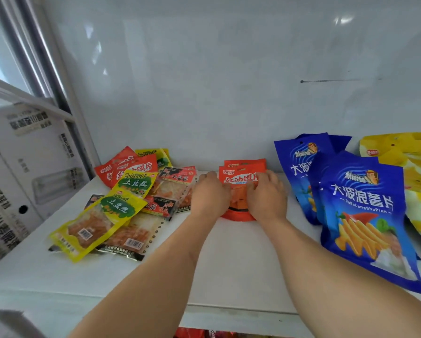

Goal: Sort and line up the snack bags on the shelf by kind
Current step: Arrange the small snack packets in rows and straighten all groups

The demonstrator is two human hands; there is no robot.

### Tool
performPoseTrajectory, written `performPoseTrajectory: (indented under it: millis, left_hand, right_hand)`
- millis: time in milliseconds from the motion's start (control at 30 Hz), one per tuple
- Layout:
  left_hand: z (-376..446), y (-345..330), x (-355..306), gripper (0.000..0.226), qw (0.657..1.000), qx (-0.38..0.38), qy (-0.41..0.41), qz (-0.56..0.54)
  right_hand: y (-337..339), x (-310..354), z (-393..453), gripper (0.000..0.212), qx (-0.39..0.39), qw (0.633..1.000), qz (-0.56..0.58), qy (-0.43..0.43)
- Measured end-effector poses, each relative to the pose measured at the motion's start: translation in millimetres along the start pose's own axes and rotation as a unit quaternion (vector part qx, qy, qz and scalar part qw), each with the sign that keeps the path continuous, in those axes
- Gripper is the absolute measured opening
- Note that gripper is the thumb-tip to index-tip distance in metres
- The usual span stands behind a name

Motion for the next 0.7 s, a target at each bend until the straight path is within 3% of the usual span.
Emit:
performPoseTrajectory:
  millis: [200, 367, 567, 700]
  left_hand:
    - [12.6, 50.7, 25.3, 0.032, 0.997, -0.062, -0.011, 0.048]
    - [35.5, 98.4, 64.1, 0.033, 0.996, -0.089, 0.017, 0.025]
    - [83.7, 152.1, 153.9, 0.028, 0.986, -0.111, 0.110, -0.051]
    - [120.9, 164.5, 226.3, 0.039, 0.957, -0.115, 0.204, -0.168]
  right_hand:
    - [9.0, 54.5, 11.1, 0.033, -0.020, 0.997, -0.022, 0.073]
    - [-14.4, 113.4, 20.0, 0.037, 0.064, 0.987, 0.035, 0.145]
    - [-70.2, 180.5, 25.6, 0.041, 0.175, 0.971, 0.112, 0.118]
    - [-101.5, 222.4, 30.9, 0.045, 0.216, 0.962, 0.130, 0.106]
Point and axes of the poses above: each hand's wrist, its own z-axis towards the middle knuckle, its own y-axis out of the back of the hand, x = y × z, the point moved 7 cm from there along z, towards the middle knuckle, and after that the axes turned 4 degrees about y, right-handed, at the moved point
